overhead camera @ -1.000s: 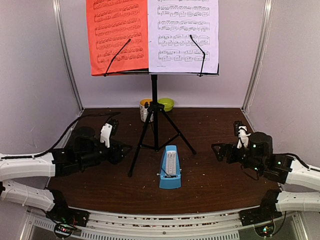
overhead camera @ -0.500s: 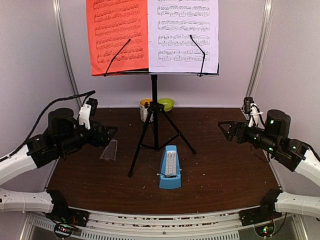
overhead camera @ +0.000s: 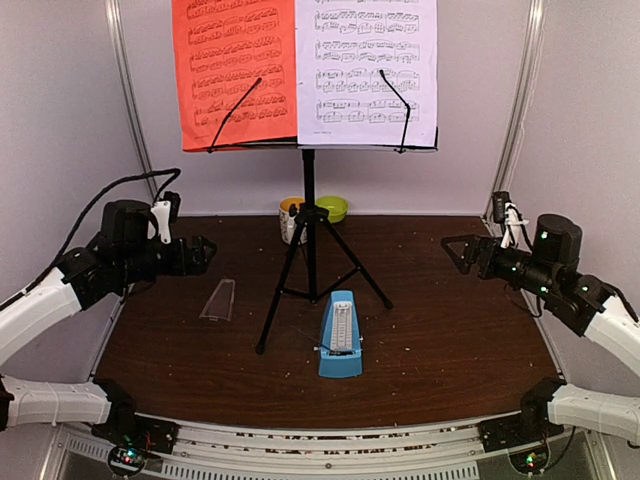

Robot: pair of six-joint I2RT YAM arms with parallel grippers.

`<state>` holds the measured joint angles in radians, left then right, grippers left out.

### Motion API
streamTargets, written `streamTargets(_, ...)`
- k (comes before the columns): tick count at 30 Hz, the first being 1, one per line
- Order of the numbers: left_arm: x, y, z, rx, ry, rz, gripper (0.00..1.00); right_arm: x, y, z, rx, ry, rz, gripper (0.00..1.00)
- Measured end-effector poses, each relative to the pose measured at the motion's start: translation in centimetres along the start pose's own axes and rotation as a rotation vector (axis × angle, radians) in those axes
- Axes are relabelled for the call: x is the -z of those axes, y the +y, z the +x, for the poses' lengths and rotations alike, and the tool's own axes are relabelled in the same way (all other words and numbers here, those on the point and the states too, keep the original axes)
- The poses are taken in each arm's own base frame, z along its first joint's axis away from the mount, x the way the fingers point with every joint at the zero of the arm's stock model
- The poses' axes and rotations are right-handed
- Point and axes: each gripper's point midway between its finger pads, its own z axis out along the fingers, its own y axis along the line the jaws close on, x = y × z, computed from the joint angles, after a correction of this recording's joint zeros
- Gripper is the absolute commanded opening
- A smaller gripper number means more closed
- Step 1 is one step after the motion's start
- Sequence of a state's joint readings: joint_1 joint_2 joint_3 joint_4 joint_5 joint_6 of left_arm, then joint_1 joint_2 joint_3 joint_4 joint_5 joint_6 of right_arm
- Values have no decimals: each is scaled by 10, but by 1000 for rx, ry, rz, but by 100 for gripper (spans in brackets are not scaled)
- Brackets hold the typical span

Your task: Set up the instrument practice props

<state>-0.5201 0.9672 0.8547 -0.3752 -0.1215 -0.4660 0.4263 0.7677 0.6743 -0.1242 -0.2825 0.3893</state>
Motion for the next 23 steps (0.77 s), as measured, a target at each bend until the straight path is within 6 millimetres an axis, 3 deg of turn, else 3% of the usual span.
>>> streamTargets(8, -12, 4, 26, 74, 72, 12, 98, -10, -42, 39, -116, 50, 44, 100)
streamTargets(12, -16, 11, 40, 101, 102, -8, 98, -11, -51, 53, -153, 68, 47, 100)
streamTargets(23, -16, 16, 42, 135, 104, -22, 98, -12, -49, 51, -167, 48, 22, 100)
